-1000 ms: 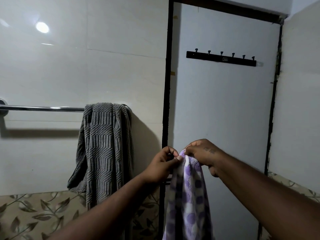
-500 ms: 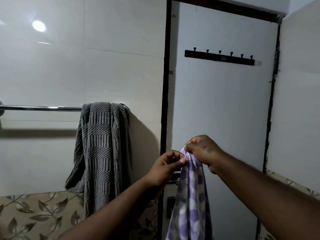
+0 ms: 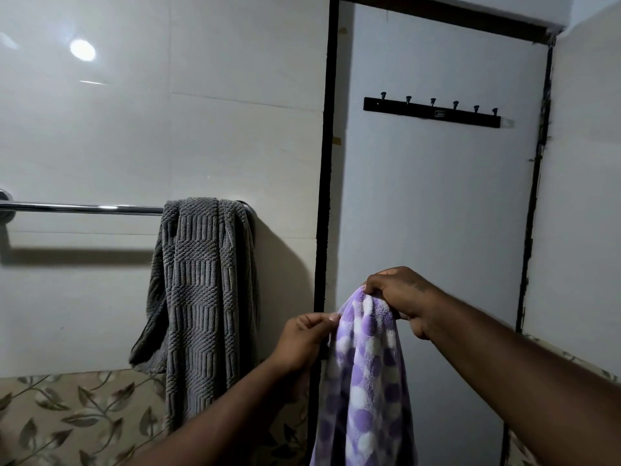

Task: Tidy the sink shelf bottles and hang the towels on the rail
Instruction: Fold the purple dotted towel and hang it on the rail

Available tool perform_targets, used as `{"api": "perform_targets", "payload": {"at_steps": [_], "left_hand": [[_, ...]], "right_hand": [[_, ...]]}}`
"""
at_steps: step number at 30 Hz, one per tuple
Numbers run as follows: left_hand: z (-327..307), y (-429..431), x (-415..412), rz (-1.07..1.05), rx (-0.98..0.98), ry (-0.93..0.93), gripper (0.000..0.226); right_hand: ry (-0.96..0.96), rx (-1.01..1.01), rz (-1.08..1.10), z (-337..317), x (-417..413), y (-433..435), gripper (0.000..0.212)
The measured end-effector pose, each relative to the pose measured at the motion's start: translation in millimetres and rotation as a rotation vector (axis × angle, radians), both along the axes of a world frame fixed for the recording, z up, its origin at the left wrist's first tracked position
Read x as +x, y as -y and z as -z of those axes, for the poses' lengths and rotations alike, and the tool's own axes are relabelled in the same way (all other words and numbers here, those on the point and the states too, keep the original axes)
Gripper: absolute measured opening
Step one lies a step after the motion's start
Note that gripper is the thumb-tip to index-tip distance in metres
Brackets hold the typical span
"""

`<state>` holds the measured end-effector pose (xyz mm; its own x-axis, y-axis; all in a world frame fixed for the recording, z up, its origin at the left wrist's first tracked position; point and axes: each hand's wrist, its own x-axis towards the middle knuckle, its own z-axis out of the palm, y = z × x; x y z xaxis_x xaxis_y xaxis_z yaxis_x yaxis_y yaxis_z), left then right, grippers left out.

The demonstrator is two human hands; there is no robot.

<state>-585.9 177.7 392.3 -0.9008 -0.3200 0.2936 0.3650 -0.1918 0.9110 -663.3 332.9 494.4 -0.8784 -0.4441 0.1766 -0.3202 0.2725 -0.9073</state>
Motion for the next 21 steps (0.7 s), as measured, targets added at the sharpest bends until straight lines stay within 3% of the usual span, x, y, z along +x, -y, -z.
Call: {"api": "perform_targets", "payload": {"at_steps": [3, 10, 18, 21], "left_hand": [[-2.9, 2.6, 0.7, -0.048, -0.087, -0.102, 0.032], [8.2, -2.9, -3.4, -0.064, -0.158, -0.152, 0.026], [17.3, -2.0, 2.0, 0.052, -0.339, -0.114, 0.016], [32.1, -2.6, 5.7, 0.174, -0.346, -0.023, 0.03]], "right_hand": [[0.0, -0.026, -0.012, -4.7, -0.5, 1.1, 0.009], [-0.042, -0.031, 0.007, -5.7, -0.5, 1.7, 0.008], [-0.065, 0.012, 0.04, 1.2, -5.1, 2.4, 0.007], [-0.051, -0.025, 0.089, 2.3, -8.0, 0.5, 0.01]]}}
